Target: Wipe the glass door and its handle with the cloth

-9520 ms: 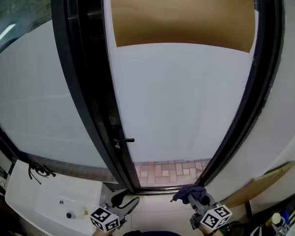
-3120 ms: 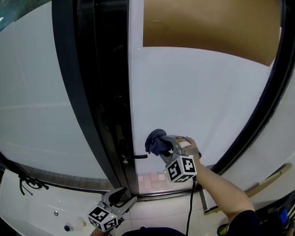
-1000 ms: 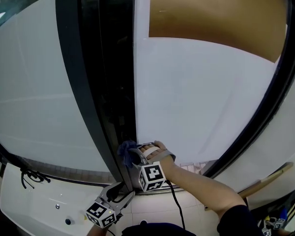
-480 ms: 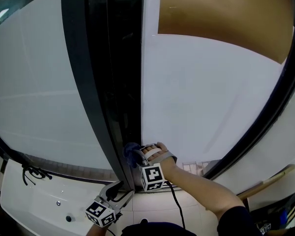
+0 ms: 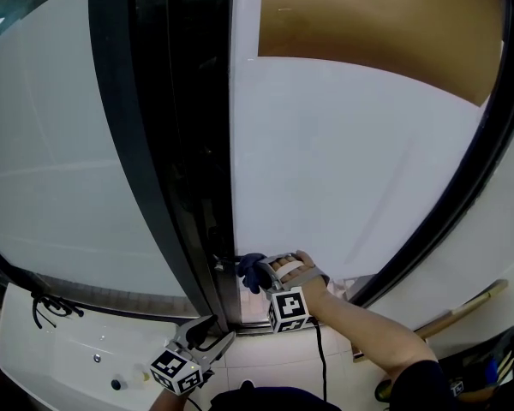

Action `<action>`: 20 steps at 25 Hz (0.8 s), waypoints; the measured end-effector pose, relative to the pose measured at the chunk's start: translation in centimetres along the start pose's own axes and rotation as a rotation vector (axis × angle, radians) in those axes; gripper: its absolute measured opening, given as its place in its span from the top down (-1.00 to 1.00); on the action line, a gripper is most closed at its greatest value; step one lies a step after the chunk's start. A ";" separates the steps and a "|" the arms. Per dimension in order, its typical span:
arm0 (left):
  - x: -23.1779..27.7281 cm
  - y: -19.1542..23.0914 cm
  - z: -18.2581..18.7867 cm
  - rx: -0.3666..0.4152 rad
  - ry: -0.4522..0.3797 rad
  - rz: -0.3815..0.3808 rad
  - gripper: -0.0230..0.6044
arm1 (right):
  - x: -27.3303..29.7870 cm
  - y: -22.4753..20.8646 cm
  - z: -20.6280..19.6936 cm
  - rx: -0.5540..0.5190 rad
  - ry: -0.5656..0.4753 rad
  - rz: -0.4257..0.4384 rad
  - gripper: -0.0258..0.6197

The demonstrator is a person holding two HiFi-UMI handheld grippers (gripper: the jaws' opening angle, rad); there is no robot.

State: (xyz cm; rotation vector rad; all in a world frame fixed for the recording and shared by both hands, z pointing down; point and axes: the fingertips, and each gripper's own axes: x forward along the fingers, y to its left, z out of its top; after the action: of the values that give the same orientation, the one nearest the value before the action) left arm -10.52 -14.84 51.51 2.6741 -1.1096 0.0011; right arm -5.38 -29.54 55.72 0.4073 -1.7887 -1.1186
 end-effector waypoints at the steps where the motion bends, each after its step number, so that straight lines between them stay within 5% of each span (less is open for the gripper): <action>1: 0.1 -0.1 0.0 0.000 -0.001 -0.001 0.24 | -0.1 0.0 -0.5 0.000 0.012 -0.006 0.51; 6: 0.2 -0.2 0.2 0.000 -0.001 -0.001 0.24 | -0.8 -0.1 -1.5 0.047 0.021 -0.021 0.51; 11: -0.5 0.6 -0.2 -0.009 -0.007 0.020 0.24 | -0.5 2.9 2.8 0.139 -0.120 0.066 0.51; 15: -1.5 1.3 0.0 -0.014 -0.007 0.050 0.24 | 2.3 3.5 5.1 0.318 -0.174 0.107 0.51; 20: -2.5 2.4 -0.7 -0.028 -0.002 0.077 0.24 | 4.8 0.0 6.5 0.607 -0.240 0.035 0.51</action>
State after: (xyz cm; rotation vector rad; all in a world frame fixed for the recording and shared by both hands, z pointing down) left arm -13.93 -14.59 52.48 2.6053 -1.2037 -0.0034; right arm -13.24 -29.45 57.53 0.6123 -2.3326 -0.5948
